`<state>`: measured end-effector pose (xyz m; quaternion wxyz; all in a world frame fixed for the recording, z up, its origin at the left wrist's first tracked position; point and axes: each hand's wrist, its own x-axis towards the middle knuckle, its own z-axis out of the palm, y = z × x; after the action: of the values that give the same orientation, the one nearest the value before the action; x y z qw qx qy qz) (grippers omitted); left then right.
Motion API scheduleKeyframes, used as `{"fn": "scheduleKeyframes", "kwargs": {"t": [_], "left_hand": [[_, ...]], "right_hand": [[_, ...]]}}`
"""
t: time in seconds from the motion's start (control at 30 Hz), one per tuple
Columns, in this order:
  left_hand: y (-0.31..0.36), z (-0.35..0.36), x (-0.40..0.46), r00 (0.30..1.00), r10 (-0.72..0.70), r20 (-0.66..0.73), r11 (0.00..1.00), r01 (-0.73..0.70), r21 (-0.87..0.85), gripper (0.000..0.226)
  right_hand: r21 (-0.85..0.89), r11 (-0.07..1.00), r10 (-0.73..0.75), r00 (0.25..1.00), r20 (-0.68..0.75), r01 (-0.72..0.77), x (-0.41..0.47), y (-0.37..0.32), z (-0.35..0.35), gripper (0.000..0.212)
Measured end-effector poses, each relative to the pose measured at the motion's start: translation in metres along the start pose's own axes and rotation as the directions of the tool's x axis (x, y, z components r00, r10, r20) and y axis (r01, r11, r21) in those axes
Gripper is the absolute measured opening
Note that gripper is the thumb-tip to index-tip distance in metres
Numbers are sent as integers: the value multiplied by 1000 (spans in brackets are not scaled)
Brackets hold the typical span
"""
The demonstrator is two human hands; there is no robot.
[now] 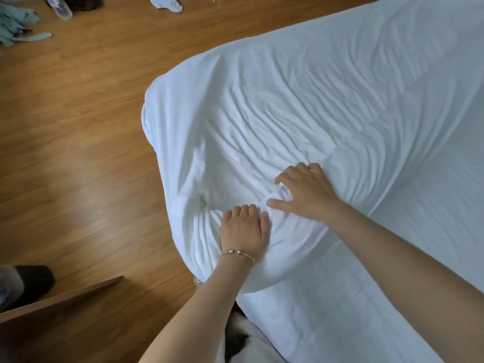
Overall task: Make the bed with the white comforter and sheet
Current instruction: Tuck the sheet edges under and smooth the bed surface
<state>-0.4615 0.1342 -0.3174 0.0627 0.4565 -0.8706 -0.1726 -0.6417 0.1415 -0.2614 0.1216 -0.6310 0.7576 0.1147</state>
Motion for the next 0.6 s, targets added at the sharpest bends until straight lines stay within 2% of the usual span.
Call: {"fn": "scheduleKeyframes", "kwargs": {"t": [0.07, 0.13, 0.2, 0.27, 0.33, 0.4, 0.5, 0.6], "left_hand": [[-1, 3, -5, 999, 5, -39, 1000, -5, -12, 35], [-1, 5, -9, 996, 5, -89, 1000, -7, -19, 34], [5, 7, -19, 986, 32, -161, 999, -34, -11, 33], [16, 9, -34, 969, 73, -238, 997, -70, 22, 31], [28, 13, -52, 948, 117, -295, 993, -104, 60, 31], [39, 18, -78, 934, 160, -320, 987, -141, 81, 30], [57, 20, -115, 933, 209, -292, 978, -196, 74, 30], [70, 7, -102, 928, 221, -300, 974, -227, 14, 29]], "right_hand": [[-57, 998, 4, 982, 191, 7, 15, 4, 5, 99], [-81, 996, 42, 962, 272, -21, 9, 2, 16, 101], [-73, 996, 63, 986, 155, -52, -14, -1, 28, 88], [-57, 994, 85, 994, -69, -89, -44, 1, 40, 73], [4, 994, 108, 941, -322, -112, -80, 6, 60, 65], [110, 982, 188, 840, -509, -154, -118, 6, 84, 62], [211, 960, 279, 724, -631, -185, -166, 3, 114, 60], [241, 960, 272, 691, -670, -145, -186, 6, 123, 58]]}}
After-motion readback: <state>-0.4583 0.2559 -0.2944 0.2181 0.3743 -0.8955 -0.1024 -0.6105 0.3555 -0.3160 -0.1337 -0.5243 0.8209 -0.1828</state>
